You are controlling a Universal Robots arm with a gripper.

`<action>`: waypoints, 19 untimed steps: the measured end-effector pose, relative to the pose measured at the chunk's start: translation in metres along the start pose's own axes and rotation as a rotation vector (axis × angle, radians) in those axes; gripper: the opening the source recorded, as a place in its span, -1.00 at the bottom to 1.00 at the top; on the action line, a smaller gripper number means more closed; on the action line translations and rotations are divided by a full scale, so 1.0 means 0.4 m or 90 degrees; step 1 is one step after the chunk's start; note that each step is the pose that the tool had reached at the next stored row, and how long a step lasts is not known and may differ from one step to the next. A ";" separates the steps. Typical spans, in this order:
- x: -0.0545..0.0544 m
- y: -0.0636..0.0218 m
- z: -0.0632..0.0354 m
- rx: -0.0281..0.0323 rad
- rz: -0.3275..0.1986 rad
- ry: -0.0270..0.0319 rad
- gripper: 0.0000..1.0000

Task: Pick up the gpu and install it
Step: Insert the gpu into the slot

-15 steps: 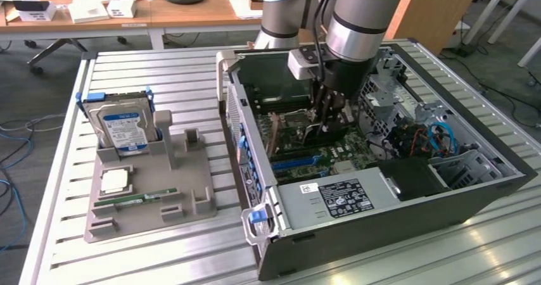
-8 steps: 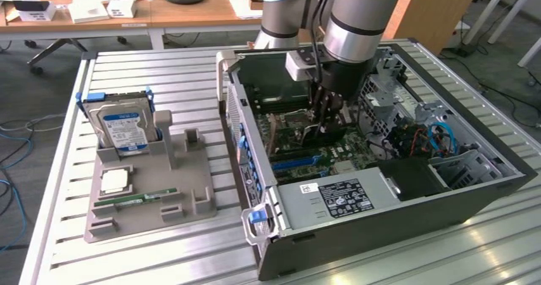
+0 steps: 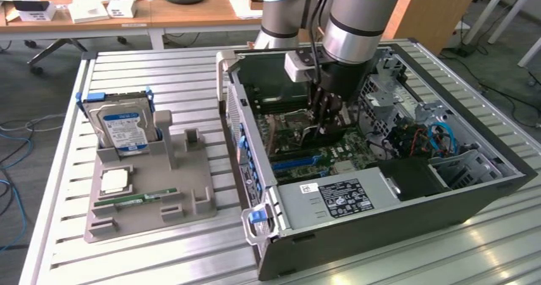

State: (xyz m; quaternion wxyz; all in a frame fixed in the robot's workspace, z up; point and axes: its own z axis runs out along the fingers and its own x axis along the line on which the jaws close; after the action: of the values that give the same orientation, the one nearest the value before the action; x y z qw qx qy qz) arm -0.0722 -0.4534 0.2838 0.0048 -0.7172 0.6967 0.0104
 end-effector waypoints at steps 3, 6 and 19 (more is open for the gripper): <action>0.004 0.000 0.000 0.0000 0.000 -0.0001 -0.48; 0.004 0.004 0.000 0.0001 0.000 0.0000 -0.48; 0.011 0.014 0.000 0.0000 0.000 0.0000 -0.48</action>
State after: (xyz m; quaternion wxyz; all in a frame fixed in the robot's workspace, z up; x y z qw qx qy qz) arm -0.0776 -0.4581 0.2838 0.0049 -0.7172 0.6967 0.0104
